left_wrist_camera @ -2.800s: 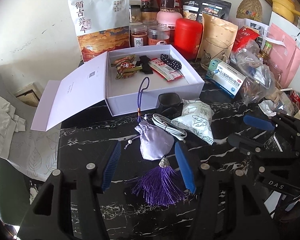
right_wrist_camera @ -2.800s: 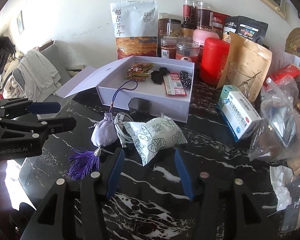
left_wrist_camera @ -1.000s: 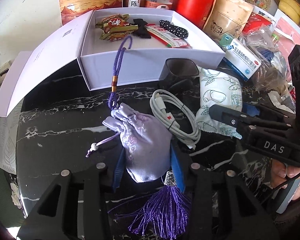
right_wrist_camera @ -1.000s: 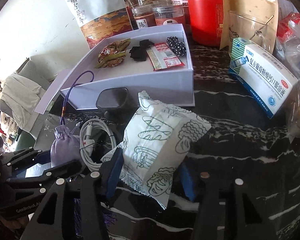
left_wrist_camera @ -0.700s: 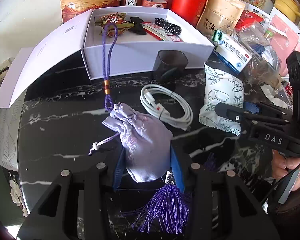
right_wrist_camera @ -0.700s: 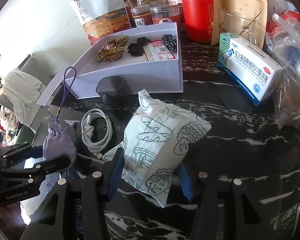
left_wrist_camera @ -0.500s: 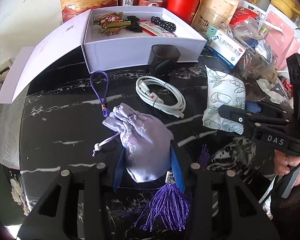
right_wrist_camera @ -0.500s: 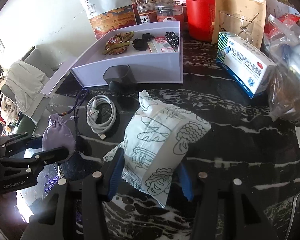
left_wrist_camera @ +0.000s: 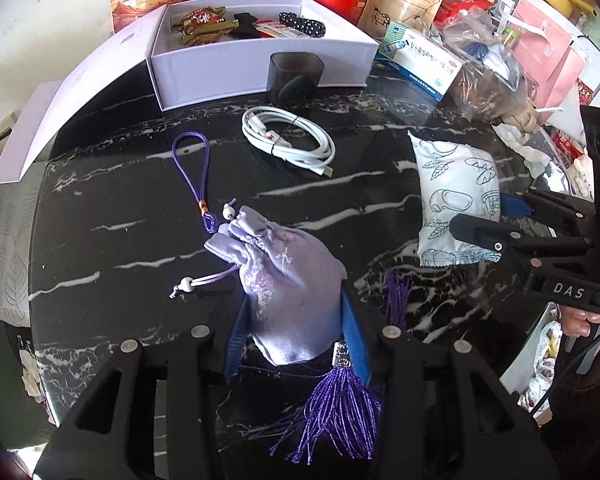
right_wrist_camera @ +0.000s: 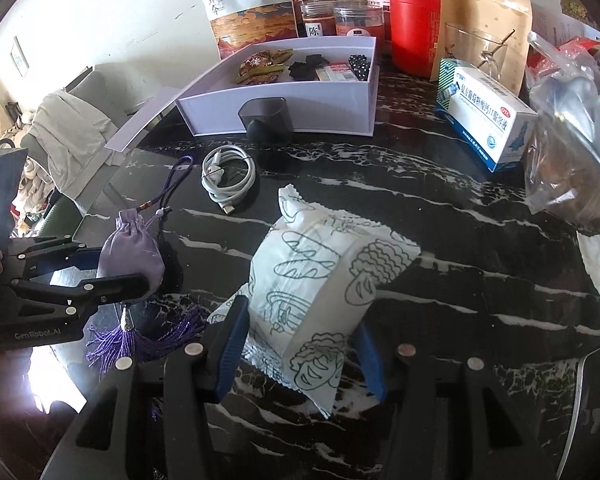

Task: Organize objects
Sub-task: 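Lift the pouch with the left tool while the right tool lifts the white packet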

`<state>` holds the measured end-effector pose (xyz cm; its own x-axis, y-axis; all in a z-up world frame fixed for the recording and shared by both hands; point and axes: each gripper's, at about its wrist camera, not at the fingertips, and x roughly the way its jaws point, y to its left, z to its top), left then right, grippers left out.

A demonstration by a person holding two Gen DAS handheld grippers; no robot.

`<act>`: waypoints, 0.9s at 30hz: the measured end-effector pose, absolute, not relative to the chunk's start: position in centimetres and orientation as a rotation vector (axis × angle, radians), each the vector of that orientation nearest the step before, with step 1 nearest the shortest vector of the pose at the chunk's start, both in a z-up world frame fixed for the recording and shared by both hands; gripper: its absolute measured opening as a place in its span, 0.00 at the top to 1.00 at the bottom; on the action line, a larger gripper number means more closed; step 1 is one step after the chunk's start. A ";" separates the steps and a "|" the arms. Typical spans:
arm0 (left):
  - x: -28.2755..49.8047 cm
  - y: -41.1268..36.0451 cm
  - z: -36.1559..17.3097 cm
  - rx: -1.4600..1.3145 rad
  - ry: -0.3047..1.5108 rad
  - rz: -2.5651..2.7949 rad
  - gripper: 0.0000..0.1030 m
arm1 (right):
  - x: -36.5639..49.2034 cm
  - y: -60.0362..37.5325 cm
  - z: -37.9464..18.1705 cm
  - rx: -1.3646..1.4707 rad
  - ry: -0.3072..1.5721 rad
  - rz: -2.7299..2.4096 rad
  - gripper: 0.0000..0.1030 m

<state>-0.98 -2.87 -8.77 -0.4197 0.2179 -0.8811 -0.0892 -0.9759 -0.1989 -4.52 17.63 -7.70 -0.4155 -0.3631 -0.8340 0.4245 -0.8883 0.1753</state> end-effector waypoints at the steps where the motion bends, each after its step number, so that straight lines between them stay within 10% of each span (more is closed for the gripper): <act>1: -0.9 -2.8 -8.9 -1.583 -0.181 2.495 0.61 | -4.5 17.7 -7.7 1.336 0.082 -2.314 0.47; 13: -1.4 -2.2 -9.5 -1.595 -0.161 2.519 0.47 | -5.1 16.4 -7.4 1.269 0.103 -2.449 0.21; 27: -0.8 -1.9 -9.6 -1.556 -0.099 2.583 0.45 | -5.4 16.1 -9.9 1.283 0.140 -2.465 0.33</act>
